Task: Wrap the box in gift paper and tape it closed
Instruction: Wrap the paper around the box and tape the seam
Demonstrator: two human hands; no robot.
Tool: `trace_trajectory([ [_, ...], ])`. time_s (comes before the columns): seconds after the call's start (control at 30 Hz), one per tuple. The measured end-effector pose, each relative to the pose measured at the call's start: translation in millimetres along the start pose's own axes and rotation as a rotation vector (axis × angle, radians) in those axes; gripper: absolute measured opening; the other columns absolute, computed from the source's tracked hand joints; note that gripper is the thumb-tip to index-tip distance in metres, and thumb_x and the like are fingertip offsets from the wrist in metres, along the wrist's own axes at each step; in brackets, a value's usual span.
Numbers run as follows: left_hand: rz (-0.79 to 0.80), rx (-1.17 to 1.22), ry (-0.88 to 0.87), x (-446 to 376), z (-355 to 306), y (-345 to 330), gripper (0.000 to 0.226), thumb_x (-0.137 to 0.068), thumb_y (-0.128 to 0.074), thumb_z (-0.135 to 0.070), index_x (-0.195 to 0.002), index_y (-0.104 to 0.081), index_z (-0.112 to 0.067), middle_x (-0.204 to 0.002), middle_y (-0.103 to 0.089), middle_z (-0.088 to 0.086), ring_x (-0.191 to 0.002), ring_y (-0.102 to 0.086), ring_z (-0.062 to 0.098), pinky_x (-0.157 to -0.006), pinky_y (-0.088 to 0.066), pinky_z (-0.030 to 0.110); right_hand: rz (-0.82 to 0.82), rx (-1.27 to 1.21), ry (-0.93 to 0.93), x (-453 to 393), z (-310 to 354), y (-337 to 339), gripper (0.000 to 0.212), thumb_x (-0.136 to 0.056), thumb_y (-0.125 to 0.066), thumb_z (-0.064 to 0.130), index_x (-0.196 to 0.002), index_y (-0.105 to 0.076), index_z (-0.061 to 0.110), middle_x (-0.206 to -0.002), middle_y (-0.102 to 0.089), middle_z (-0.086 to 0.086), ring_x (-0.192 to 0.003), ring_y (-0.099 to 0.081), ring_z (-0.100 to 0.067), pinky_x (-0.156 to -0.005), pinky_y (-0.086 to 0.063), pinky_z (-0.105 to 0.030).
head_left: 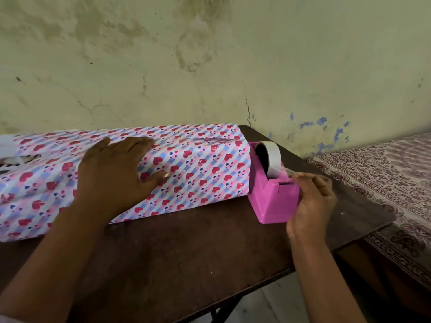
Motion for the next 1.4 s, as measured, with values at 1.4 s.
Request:
trace_trajectory([
  [1.4, -0.013, 0.179, -0.053, 2, 13, 9, 0.092, -0.079, -0.043, -0.073, -0.15, -0.011, -0.025, -0.157, -0.014, -0.006, -0.143, -0.02, 0.015, -0.114, -0.019, 0.03, 0.535, 0.616, 0.347, 70, 63, -99, 0.021, -0.076, -0.074, 0.013, -0.073, -0.066, 0.032, -0.083, -0.068, 0.02, -0.077, -0.065, -0.002, -0.072, -0.048, -0.01],
])
Point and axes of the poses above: each hand's wrist, its own x-axis away from the middle knuckle, its own y-axis out of the back of the hand, z = x × y, the point moved 9 cm from there along -x, towards the middle knuckle
